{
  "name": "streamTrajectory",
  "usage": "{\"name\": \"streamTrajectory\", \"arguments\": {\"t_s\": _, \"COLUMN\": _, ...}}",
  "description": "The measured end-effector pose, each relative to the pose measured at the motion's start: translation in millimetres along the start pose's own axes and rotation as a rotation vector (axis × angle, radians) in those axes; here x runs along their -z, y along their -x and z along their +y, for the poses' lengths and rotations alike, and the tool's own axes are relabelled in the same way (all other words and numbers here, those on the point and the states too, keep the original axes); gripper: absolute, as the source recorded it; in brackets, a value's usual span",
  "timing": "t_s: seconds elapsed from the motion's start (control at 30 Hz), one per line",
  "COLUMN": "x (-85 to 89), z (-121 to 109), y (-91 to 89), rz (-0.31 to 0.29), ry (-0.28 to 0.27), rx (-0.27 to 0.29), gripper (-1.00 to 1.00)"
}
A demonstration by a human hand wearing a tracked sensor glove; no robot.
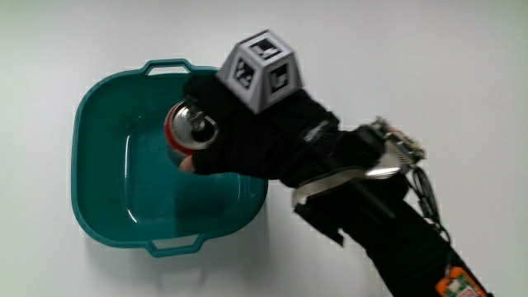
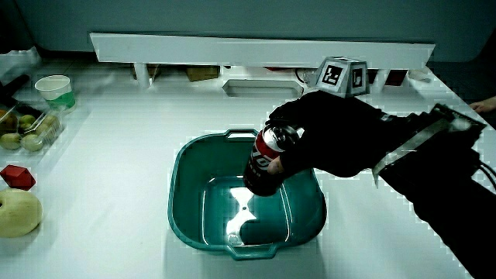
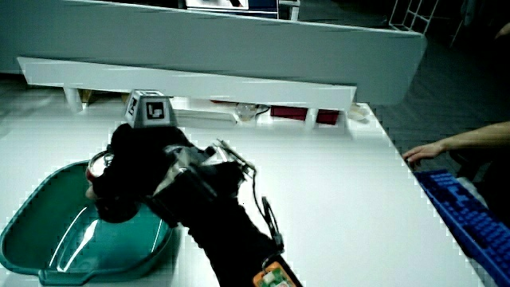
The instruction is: Place cola into plate
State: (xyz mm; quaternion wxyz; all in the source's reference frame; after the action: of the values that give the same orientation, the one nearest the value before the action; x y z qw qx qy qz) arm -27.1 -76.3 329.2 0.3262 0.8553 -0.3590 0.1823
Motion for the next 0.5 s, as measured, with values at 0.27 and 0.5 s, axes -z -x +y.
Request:
{"name": "streamTrajectory", "arguments": {"t_s": 0.27, "x": 17.6, "z": 16, "y": 9.3, "rz": -0.106, "ry": 0.021, "rx": 0.074, "gripper": 0.00}}
{"name": "streamTrajectory", "arguments": {"t_s": 0.5, "x": 32.0, "z": 25, "y": 8.3, "rz": -0.110, "ry": 0.064, "rx": 0.089, "gripper": 0.00}}
